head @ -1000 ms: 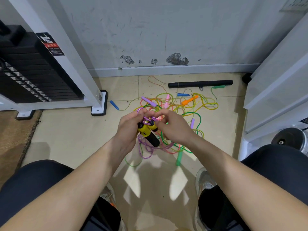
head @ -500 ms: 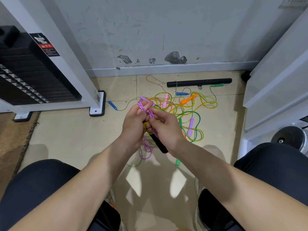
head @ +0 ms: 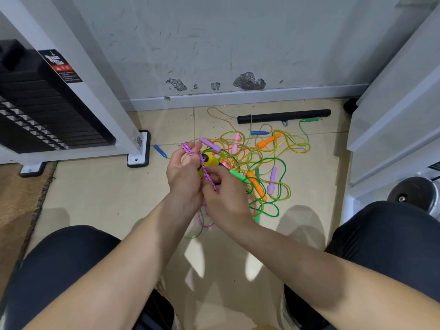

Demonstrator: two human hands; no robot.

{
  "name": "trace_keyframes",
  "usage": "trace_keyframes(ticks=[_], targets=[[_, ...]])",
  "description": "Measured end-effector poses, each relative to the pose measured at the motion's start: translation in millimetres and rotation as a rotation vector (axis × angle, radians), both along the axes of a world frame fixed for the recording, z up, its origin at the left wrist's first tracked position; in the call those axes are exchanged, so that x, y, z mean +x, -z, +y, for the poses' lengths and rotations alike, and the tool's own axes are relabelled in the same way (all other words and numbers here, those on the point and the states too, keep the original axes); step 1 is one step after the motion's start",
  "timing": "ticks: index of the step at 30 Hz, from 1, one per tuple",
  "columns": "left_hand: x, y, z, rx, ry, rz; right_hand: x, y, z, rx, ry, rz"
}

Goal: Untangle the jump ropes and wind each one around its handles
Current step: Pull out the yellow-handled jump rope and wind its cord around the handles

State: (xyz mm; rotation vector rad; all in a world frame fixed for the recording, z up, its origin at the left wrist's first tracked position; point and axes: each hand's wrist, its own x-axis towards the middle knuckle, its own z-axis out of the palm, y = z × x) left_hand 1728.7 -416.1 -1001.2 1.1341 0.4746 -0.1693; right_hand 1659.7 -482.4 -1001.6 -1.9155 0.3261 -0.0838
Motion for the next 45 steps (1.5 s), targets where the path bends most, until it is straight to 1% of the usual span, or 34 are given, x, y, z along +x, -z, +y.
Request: trace_keyframes(ticks=[1, 4, 8, 10, 12, 15, 17, 18, 19, 21, 23, 24, 25, 26, 28, 31, 34, 37, 39, 42, 45], targets=[[1, 0, 0, -0.013, -0.015, 0.032, 0, 1, -1, -0.061, -0.02, 0.011], [7, -1, 1, -0.032, -0.052, 0.126, -1, 3, -1, -0.399, -0.15, 0.052], [11, -3, 1, -0.07, 0.006, 0.18, 0, -2, -5, -0.759, -0.354, 0.073], [10, 1, 0, -0.009, 0.045, 0.167, -4, -6, -7, -0.856, -0.395, 0.07], [11, 7, -2, 0.099, 0.044, 0.133, -5, -6, -8, -0.941, -0.4, 0.054], [13, 12, 0, 0.241, 0.026, 0.013, -7, -4, -11, -1.029, -0.422, 0.038], [16, 15, 2, 0.321, 0.023, -0.076, -6, -3, -13, -1.037, -0.401, 0.016], [18, 15, 4, 0.362, 0.016, -0.113, -4, -2, -13, -0.987, -0.374, 0.012], [20, 15, 6, 0.397, 0.0, -0.136, -3, 1, -12, -0.865, -0.346, 0.014], [27, 15, 10, 0.386, -0.068, -0.126, -5, 11, -8, -0.477, -0.327, 0.036], [33, 10, 13, 0.218, -0.128, -0.015, -9, 24, -4, -0.131, -0.325, 0.056], [35, 8, 14, 0.115, -0.14, 0.058, -10, 29, -6, -0.021, -0.316, 0.059], [37, 5, 15, 0.016, -0.144, 0.115, -9, 33, -9, 0.042, -0.303, 0.064], [38, 2, 18, -0.064, -0.136, 0.148, -6, 37, -14, 0.072, -0.286, 0.069], [39, -3, 24, -0.144, -0.097, 0.181, 3, 38, -23, 0.095, -0.268, 0.065], [42, -9, 36, -0.206, -0.022, 0.235, 10, 37, -34, 0.186, -0.296, 0.082], [52, -9, 53, -0.233, -0.006, 0.248, 10, 36, -49, 0.205, -0.33, 0.141], [55, -11, 68, -0.252, 0.133, 0.22, 17, 32, -72, 0.259, -0.333, 0.156], [48, -13, 72, -0.209, 0.324, 0.138, 22, 27, -86, 0.295, -0.314, 0.163], [36, -13, 73, -0.058, 0.611, -0.024, 24, 24, -104, 0.346, -0.307, 0.177], [29, -16, 74, 0.121, 0.782, -0.136, 25, 21, -111, 0.464, -0.384, 0.267]])
